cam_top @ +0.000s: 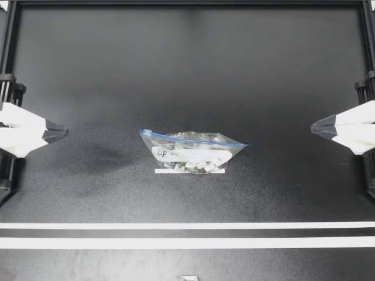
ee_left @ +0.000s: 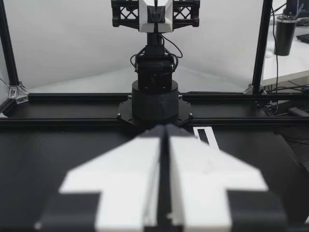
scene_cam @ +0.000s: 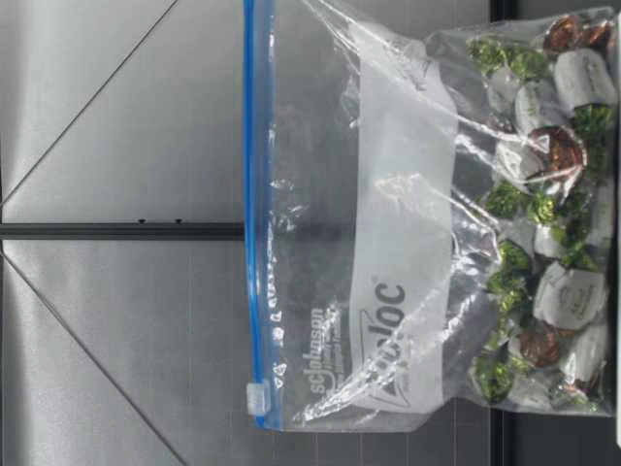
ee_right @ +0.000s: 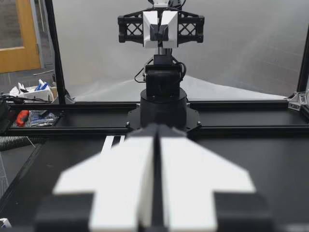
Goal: Slide open the ziploc bag.
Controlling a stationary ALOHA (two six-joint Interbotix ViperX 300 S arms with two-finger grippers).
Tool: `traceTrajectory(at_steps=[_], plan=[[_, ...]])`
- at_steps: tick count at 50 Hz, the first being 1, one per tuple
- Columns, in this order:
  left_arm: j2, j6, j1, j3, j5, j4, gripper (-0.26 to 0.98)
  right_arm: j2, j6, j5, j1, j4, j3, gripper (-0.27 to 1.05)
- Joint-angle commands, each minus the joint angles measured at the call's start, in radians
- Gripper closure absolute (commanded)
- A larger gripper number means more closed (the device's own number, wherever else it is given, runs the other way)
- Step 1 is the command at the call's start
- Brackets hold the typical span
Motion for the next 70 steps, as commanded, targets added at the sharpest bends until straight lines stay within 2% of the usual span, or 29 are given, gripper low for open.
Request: traceTrajectory(at_steps=[1, 11, 22, 25, 37, 41, 47, 56, 60, 70], plan=[[0.023, -0.005, 0.009, -0.034, -0.003, -0.020, 0.85, -0.002, 0.000, -0.005, -0.006, -0.002, -0.003, 0.86], [0.086, 0.000, 0.012, -0.040, -0.017, -0.043, 0.88, -0.021, 0.003, -0.011, -0.006, -0.002, 0.011, 0.91], [0.189, 0.025, 0.118, 0.011, -0.061, -0.041, 0.88, 0.009, 0.032, -0.126, -0.006, -0.002, -0.014, 0.91], [0.238, 0.038, 0.132, 0.032, -0.120, -0.035, 0.87, 0.035, 0.032, -0.170, -0.008, -0.002, -0.020, 0.91], [0.413, 0.066, 0.132, 0.123, -0.449, -0.035, 0.82, 0.163, 0.032, -0.219, -0.012, -0.002, -0.075, 0.91], [0.479, 0.067, 0.132, 0.140, -0.508, -0.035, 0.77, 0.193, 0.029, -0.219, -0.015, -0.002, -0.094, 0.91], [0.566, 0.067, 0.137, 0.133, -0.517, -0.037, 0.67, 0.244, 0.031, -0.219, -0.049, -0.002, -0.117, 0.90], [0.675, 0.067, 0.147, 0.107, -0.548, -0.038, 0.34, 0.342, 0.031, -0.219, -0.091, -0.002, -0.164, 0.85], [0.710, 0.066, 0.147, 0.097, -0.565, -0.038, 0.24, 0.405, 0.028, -0.216, -0.101, -0.002, -0.202, 0.79], [0.796, 0.055, 0.147, 0.054, -0.568, -0.028, 0.26, 0.583, 0.005, -0.166, -0.107, -0.003, -0.334, 0.51]])
